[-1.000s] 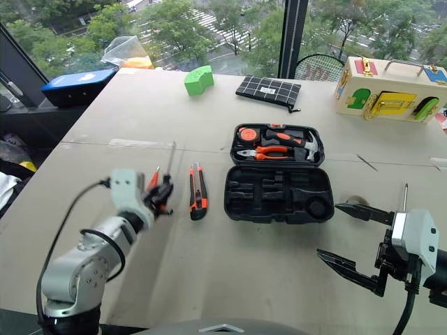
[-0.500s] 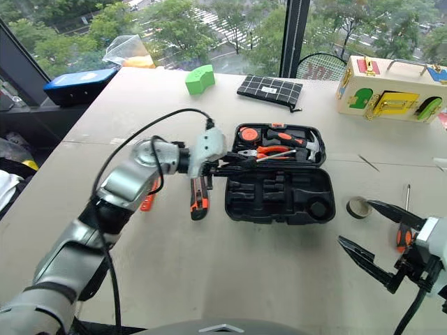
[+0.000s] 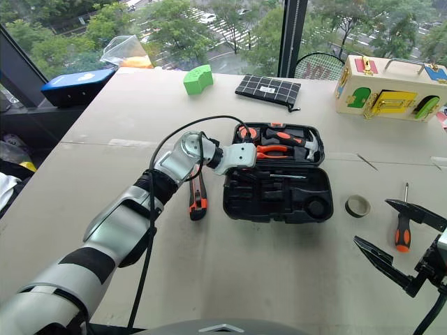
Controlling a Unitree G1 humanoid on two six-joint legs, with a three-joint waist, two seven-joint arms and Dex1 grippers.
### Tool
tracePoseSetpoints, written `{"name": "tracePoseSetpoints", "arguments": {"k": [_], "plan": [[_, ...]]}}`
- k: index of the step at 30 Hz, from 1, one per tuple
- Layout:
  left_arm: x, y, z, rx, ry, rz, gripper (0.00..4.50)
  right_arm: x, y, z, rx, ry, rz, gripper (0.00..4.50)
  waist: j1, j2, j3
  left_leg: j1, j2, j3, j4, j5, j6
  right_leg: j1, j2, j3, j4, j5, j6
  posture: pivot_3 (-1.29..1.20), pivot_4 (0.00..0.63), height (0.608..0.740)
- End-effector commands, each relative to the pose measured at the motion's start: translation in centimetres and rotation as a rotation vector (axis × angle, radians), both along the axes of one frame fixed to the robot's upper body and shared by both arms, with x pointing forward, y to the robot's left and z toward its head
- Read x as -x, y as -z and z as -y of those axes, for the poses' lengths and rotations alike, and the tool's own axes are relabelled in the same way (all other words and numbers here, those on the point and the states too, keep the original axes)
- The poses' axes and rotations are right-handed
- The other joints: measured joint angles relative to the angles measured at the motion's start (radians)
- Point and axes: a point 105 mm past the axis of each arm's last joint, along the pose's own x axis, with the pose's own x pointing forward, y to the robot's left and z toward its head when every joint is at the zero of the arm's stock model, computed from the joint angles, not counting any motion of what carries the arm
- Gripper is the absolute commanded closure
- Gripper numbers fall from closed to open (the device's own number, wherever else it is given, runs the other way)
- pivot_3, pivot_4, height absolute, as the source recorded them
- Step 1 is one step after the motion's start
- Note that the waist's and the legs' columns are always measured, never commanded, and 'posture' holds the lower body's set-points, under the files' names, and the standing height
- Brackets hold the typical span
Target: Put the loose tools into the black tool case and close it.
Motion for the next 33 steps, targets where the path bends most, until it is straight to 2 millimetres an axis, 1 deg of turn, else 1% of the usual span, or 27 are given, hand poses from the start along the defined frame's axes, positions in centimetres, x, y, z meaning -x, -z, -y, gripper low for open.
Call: {"name": "tracePoseSetpoints", "arguments": {"k": [1, 7, 10, 16, 18, 20, 21, 22, 23, 24, 25, 26, 28, 29, 31, 32, 33], "plan": [[-1.2, -0.7, -0.6, -0.013, -0.049, 0.050, 3.68, -0.2, -1.0, 0.1, 0.015, -0.005, 0.032, 0.00, 0.001, 0.000, 0.000, 0.000, 0.000, 0.000, 0.000, 0.000, 0.000, 0.000, 0.000, 0.000, 0.000, 0.000, 0.000, 0.00, 0.150, 0.740], [-2.3, -1.7, -0.7, -0.005, -0.086, 0.106, 3.68, -0.6, -1.0, -0.3, 0.013, -0.023, 0.031, 0.00, 0.001, 0.000, 0.000, 0.000, 0.000, -0.001, 0.000, 0.000, 0.000, 0.000, 0.000, 0.000, 0.001, 0.000, 0.000, 0.00, 0.150, 0.740], [-2.7, -2.6, -0.6, -0.042, -0.051, 0.191, 3.68, -0.9, -1.0, -0.6, 0.009, -0.034, 0.034, 0.00, 0.000, 0.000, 0.000, 0.000, 0.000, -0.001, 0.001, 0.000, 0.000, 0.000, 0.000, 0.000, 0.001, 0.000, 0.000, 0.00, 0.150, 0.740], [-3.0, -2.4, -0.4, -0.104, -0.003, 0.284, 3.68, -1.0, -1.0, -1.0, 0.004, -0.041, 0.039, 0.00, 0.002, 0.000, 0.000, -0.001, 0.000, -0.001, 0.000, 0.000, 0.000, 0.000, 0.000, -0.001, 0.000, 0.000, 0.000, 0.00, 0.150, 0.740], [-3.0, -2.4, -0.4, -0.105, 0.002, 0.283, 3.68, -1.0, -0.9, -1.1, 0.003, -0.041, 0.040, 0.00, 0.002, 0.000, 0.000, -0.001, 0.000, -0.001, 0.000, 0.000, 0.000, 0.000, 0.000, -0.001, 0.000, 0.000, 0.000, 0.00, 0.150, 0.740], [-3.0, -3.4, 0.0, -0.039, -0.010, 0.269, 2.66, -0.9, -1.0, -1.2, 0.001, -0.040, 0.042, 0.00, 0.002, 0.000, 0.000, -0.001, 0.000, -0.001, 0.001, 0.000, 0.000, 0.000, 0.000, -0.001, 0.001, 0.000, 0.000, 0.00, 0.150, 0.740], [-2.9, -4.1, 0.3, 0.018, -0.013, 0.236, 2.45, -0.9, -0.9, -1.3, 0.000, -0.038, 0.042, 0.00, 0.002, 0.000, 0.000, -0.001, 0.000, -0.001, 0.001, 0.000, 0.000, 0.000, 0.000, -0.001, 0.001, 0.000, 0.000, 0.00, 0.150, 0.740], [-2.8, -4.8, 0.6, 0.075, -0.024, 0.202, 2.02, -0.8, -0.9, -1.3, -0.001, -0.037, 0.042, 0.00, 0.002, 0.000, 0.000, -0.002, 0.000, -0.001, 0.001, 0.000, 0.000, 0.000, 0.000, -0.001, 0.001, 0.000, 0.000, 0.00, 0.150, 0.740], [-2.7, -5.5, 0.7, 0.129, -0.039, 0.152, 1.46, -0.7, -0.9, -1.4, -0.003, -0.035, 0.043, 0.00, 0.002, 0.000, 0.000, -0.003, 0.000, -0.002, 0.002, 0.000, 0.000, -0.001, 0.000, -0.002, 0.001, 0.000, 0.000, 0.00, 0.150, 0.740], [-2.6, -6.0, 0.6, 0.169, -0.050, 0.100, 1.00, -0.6, -0.8, -1.5, -0.005, -0.033, 0.043, 0.00, 0.001, 0.000, 0.000, -0.005, 0.000, -0.002, 0.003, 0.000, 0.000, -0.002, 0.000, -0.002, 0.001, 0.000, 0.000, 0.00, 0.150, 0.740], [-2.5, -6.5, 0.5, 0.212, -0.067, 0.035, 0.69, -0.6, -0.8, -1.6, -0.008, -0.031, 0.042, 0.00, 0.001, 0.000, 0.000, -0.005, 0.000, -0.003, 0.003, 0.000, 0.000, -0.002, 0.000, -0.002, 0.001, 0.000, 0.000, 0.00, 0.150, 0.740], [-2.4, -6.9, 0.4, 0.251, -0.087, -0.016, 0.69, -0.5, -0.7, -1.7, -0.011, -0.029, 0.042, 0.00, 0.000, 0.000, 0.000, -0.005, 0.000, -0.003, 0.003, 0.000, 0.000, -0.002, 0.000, -0.003, 0.001, 0.000, 0.001, 0.00, 0.150, 0.740], [-2.5, -7.2, 0.0, 0.318, -0.142, -0.096, 1.01, -0.5, -0.6, -1.8, -0.017, -0.023, 0.042, 0.00, -0.001, 0.000, 0.000, -0.005, 0.000, -0.004, 0.003, 0.000, 0.000, -0.002, 0.000, -0.004, 0.002, 0.000, 0.001, 0.00, 0.150, 0.740], [-2.6, -7.2, -0.2, 0.347, -0.173, -0.123, 1.39, -0.4, -0.5, -1.9, -0.020, -0.020, 0.043, 0.00, -0.001, 0.000, 0.000, -0.005, 0.000, -0.004, 0.003, 0.000, 0.000, -0.002, 0.000, -0.004, 0.002, 0.000, 0.001, 0.00, 0.150, 0.740], [-2.8, -6.8, -0.5, 0.385, -0.233, -0.157, 2.35, -0.4, -0.5, -2.0, -0.028, -0.015, 0.046, 0.00, -0.001, 0.001, 0.000, -0.006, 0.000, -0.005, 0.004, 0.000, 0.000, -0.002, 0.000, -0.004, 0.002, 0.000, 0.001, 0.00, 0.150, 0.740], [-2.8, -6.3, -0.5, 0.392, -0.252, -0.160, 2.69, -0.5, -0.4, -2.1, -0.032, -0.011, 0.047, 0.00, -0.001, 0.001, 0.000, -0.006, 0.000, -0.005, 0.004, 0.000, 0.000, -0.002, 0.000, -0.004, 0.002, 0.000, 0.001, 0.00, 0.150, 0.740], [-2.7, -6.0, -0.5, 0.399, -0.267, -0.164, 3.28, -0.5, -0.4, -2.1, -0.033, -0.009, 0.048, 0.00, -0.001, 0.001, 0.000, -0.006, 0.000, -0.005, 0.004, 0.000, 0.000, -0.002, 0.000, -0.004, 0.002, 0.000, 0.001, 0.00, 0.150, 0.740]]}}
